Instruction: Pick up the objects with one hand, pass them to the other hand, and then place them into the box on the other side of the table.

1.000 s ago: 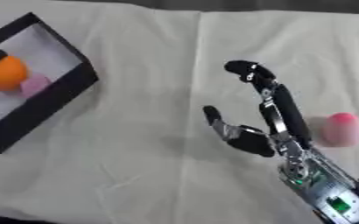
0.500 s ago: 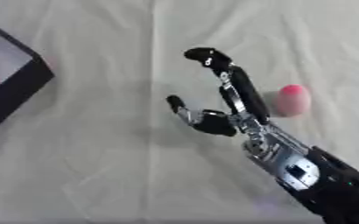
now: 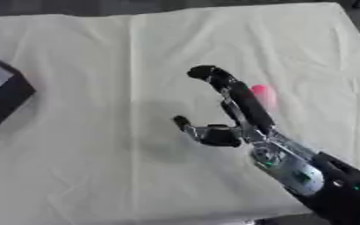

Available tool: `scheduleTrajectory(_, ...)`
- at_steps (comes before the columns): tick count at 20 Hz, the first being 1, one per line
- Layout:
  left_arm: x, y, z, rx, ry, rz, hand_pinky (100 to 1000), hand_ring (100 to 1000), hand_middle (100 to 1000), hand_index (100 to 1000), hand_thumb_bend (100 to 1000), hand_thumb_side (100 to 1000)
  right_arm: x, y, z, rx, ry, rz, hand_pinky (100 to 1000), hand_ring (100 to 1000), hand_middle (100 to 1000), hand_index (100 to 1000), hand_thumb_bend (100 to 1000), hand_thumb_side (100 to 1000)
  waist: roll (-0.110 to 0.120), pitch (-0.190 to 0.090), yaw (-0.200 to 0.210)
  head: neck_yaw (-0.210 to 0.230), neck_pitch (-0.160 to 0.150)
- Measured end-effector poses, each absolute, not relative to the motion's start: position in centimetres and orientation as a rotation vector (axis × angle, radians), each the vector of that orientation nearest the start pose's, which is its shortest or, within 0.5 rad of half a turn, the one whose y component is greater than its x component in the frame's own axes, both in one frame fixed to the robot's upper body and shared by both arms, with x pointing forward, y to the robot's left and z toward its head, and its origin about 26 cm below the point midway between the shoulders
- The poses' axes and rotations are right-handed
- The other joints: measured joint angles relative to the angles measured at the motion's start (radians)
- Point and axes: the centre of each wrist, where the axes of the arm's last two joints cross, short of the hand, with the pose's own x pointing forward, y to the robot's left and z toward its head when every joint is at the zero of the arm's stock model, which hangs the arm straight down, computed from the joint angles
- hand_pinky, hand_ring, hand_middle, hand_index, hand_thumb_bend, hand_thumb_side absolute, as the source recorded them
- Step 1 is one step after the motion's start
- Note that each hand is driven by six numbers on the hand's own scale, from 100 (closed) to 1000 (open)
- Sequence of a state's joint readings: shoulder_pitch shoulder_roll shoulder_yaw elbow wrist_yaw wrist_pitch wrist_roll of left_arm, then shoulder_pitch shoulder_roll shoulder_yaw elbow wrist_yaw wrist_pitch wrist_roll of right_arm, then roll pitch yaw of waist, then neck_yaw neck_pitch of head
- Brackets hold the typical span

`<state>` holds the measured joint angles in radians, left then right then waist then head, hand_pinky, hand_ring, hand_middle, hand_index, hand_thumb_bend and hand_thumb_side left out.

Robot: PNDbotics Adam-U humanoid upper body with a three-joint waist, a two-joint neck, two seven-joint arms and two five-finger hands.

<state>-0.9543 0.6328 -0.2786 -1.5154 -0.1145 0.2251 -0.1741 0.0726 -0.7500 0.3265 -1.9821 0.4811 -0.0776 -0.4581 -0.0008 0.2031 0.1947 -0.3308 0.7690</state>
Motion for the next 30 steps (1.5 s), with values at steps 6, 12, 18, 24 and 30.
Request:
scheduleTrajectory(6, 39.1, 24.5, 31.7, 0.466, -2.013, -0.867, 995, 641, 640, 729, 100, 598, 21.5, -29.6, 7.3, -0.863, -1.911, 0.887, 799, 859, 804, 832, 524, 278, -0.001, -0.004, -0.030, 0.026, 0.003)
scheduleTrajectory(12, 38.9, 25.6, 31.3, 0.443, -2.029, -0.758, 1000, 641, 642, 729, 100, 622, 21.1, -29.6, 6.8, -0.955, -1.883, 0.822, 798, 861, 808, 834, 510, 257, -0.002, -0.004, -0.036, 0.030, 0.003)
scheduleTrajectory(18, 38.6, 25.9, 31.4, 0.433, -2.048, -0.711, 1000, 641, 642, 730, 100, 631, 21.4, -30.2, 7.2, -1.047, -1.929, 0.739, 800, 863, 812, 837, 493, 244, -0.002, -0.004, -0.036, 0.018, 0.003)
scheduleTrajectory(24, 38.3, 26.1, 31.4, 0.430, -2.063, -0.689, 1000, 642, 641, 729, 100, 631, 21.4, -31.1, 7.6, -1.137, -1.920, 0.660, 797, 858, 804, 827, 465, 237, -0.002, -0.004, -0.039, 0.004, 0.003)
scheduleTrajectory(30, 38.2, 26.4, 31.2, 0.443, -2.059, -0.679, 1000, 643, 641, 728, 100, 637, 21.9, -32.6, 8.8, -1.215, -1.814, 0.598, 794, 851, 796, 820, 497, 233, -0.002, -0.004, -0.042, -0.009, 0.003)
